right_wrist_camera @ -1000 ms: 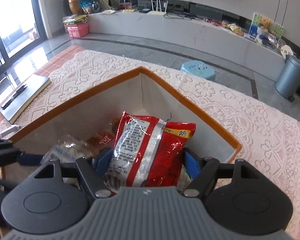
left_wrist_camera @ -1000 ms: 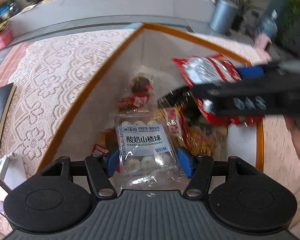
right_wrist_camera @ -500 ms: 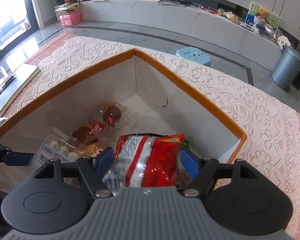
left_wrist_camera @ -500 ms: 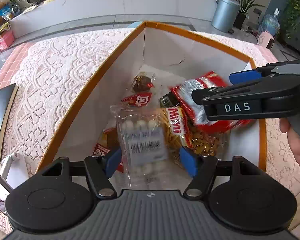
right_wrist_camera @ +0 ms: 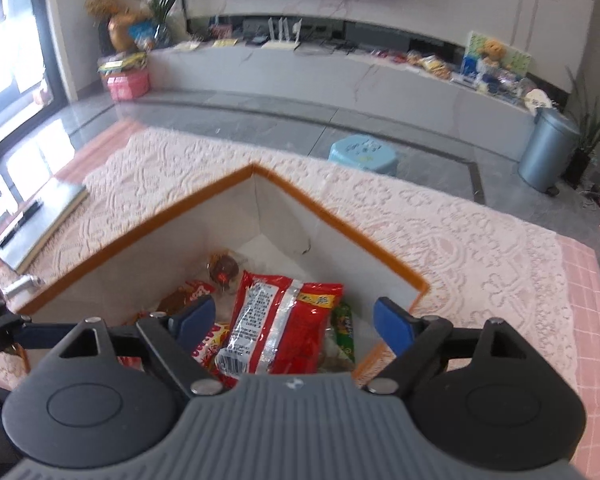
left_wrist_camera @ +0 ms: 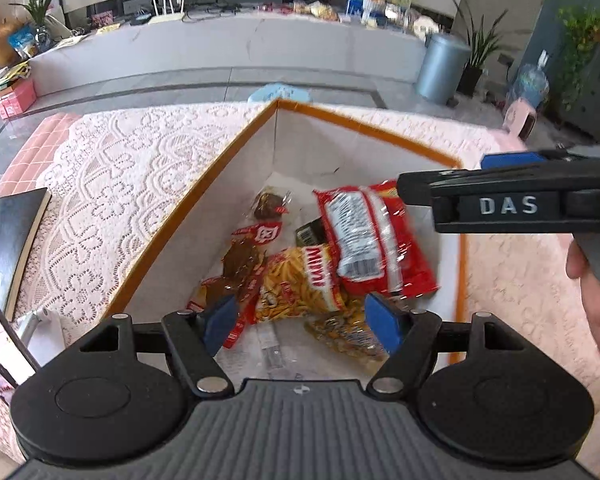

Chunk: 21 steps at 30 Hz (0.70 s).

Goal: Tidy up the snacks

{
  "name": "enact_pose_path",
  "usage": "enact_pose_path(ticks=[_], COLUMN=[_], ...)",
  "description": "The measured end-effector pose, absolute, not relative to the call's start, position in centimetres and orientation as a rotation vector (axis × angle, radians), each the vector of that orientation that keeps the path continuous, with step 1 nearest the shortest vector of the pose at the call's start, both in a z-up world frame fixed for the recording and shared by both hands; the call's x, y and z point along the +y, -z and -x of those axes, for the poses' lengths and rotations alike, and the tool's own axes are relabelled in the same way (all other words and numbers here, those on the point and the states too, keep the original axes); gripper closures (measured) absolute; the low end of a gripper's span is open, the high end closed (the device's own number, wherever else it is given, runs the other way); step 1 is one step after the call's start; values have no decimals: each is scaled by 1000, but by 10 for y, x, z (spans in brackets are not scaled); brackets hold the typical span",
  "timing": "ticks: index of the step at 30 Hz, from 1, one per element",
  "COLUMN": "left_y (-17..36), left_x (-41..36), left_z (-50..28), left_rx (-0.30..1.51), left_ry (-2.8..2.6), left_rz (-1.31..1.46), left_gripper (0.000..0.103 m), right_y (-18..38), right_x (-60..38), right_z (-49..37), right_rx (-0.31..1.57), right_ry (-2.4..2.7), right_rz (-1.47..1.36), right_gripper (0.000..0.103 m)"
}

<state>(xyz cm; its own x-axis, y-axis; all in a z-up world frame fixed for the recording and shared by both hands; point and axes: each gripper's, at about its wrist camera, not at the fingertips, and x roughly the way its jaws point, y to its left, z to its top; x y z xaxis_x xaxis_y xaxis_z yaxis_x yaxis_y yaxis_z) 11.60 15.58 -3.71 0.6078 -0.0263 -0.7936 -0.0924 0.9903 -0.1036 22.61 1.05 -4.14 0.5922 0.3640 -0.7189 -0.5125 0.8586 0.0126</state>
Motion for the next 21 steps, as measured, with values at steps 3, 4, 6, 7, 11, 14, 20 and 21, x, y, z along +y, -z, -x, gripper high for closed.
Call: enact_pose_path(ticks=[3, 4, 6, 7, 11, 14, 20, 21], left_y=[27, 22, 15, 11, -3, -10, -17, -17], left_x=[147, 143, 138, 135, 118, 105, 81, 78], left_z=[-103, -100, -91, -86, -67, -54, -34, -32], left_rx=[860, 839, 789, 761, 645, 573, 488, 484], left_ry=[-39, -45, -51, -48, -25, -14, -12, -9], left_rz=[168, 170, 172, 171, 148, 116, 47, 37], left_gripper=[18, 18, 18, 18, 18, 17, 14, 14], right_y=[24, 19, 8, 3, -11, -16, -11, -10], right_x=[-7, -15, -29, -37, -66, -86, -120, -124], right_z=[-209, -202, -188, -180, -146, -117, -66, -59], right_rx=[735, 715, 673, 653, 581, 530, 472, 470], right_ry=[-476, -462, -432, -422, -383, -366, -305, -297], right_rz=[160, 145, 114, 100, 48, 30, -6, -13], right_gripper=[16, 16, 15, 14, 6, 4, 4, 4])
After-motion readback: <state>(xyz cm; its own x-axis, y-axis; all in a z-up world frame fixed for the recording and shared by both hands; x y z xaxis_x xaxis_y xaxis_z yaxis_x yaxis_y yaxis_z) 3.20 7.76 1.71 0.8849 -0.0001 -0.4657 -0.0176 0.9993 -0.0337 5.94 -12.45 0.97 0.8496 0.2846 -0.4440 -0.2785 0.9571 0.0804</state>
